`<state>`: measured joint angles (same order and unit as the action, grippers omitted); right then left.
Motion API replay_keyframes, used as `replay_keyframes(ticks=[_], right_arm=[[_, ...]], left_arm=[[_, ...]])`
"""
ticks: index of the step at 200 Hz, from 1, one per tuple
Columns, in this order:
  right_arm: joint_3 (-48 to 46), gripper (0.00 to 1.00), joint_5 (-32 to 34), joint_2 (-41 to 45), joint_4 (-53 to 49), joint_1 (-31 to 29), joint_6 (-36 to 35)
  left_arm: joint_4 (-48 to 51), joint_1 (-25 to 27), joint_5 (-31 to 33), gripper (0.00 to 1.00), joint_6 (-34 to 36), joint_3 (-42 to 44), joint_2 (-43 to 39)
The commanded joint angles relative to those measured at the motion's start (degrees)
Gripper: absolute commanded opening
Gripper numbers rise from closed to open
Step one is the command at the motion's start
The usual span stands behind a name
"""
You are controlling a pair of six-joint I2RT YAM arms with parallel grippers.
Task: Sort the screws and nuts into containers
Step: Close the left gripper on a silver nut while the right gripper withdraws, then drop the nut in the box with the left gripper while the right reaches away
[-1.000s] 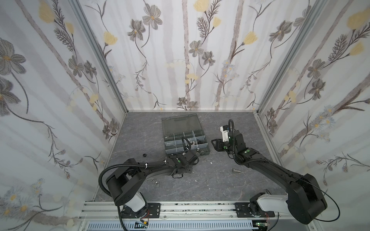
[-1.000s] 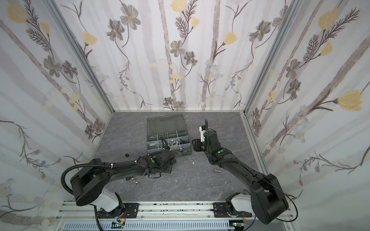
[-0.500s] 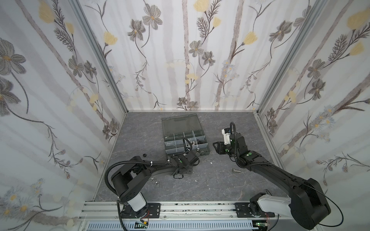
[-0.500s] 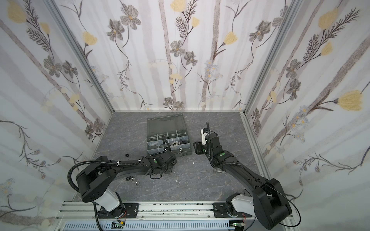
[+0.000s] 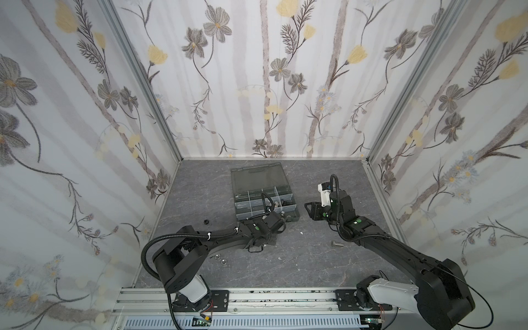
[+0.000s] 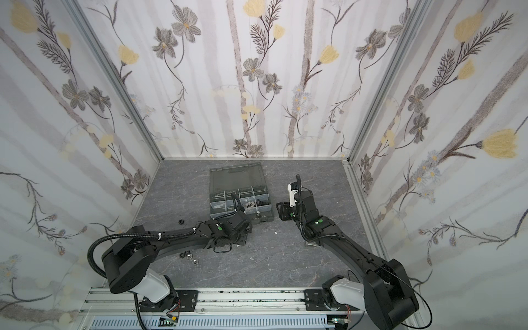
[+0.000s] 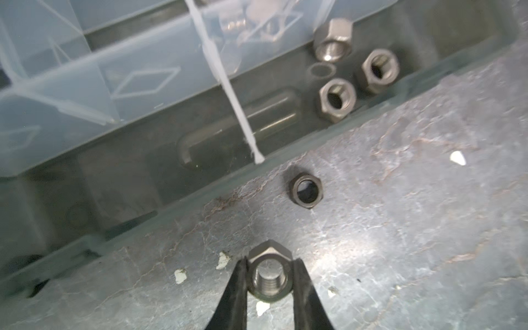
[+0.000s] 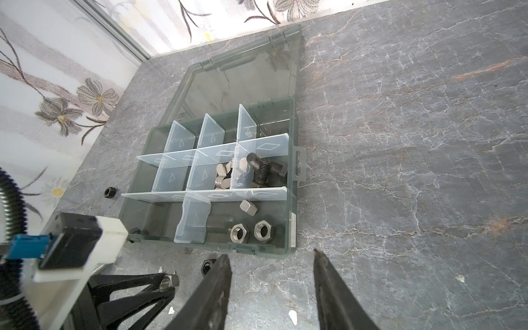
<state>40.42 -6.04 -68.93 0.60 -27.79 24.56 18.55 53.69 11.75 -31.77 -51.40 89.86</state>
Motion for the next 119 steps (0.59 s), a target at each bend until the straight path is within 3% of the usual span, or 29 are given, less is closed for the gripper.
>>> replay_keyframes(ticks=[1, 52, 119], right_arm=[[-0.43, 0.48, 0.21, 0.71, 0.37, 0.02, -0.2], [-1.96, 0.49, -1.33, 3.44, -1.15, -0.05, -0.87], [-6.54, 0.57, -3.83, 8.83, -2.15, -2.47, -1.4]], left_arm=[[1.61, -0.07, 1.17, 0.21, 1.3, -2.67, -1.42], [1.03, -3.52, -0.48, 0.2, 4.85, -8.91, 1.57], [-1.85, -7.63, -4.02, 0.22, 7.15, -14.35, 10.87]])
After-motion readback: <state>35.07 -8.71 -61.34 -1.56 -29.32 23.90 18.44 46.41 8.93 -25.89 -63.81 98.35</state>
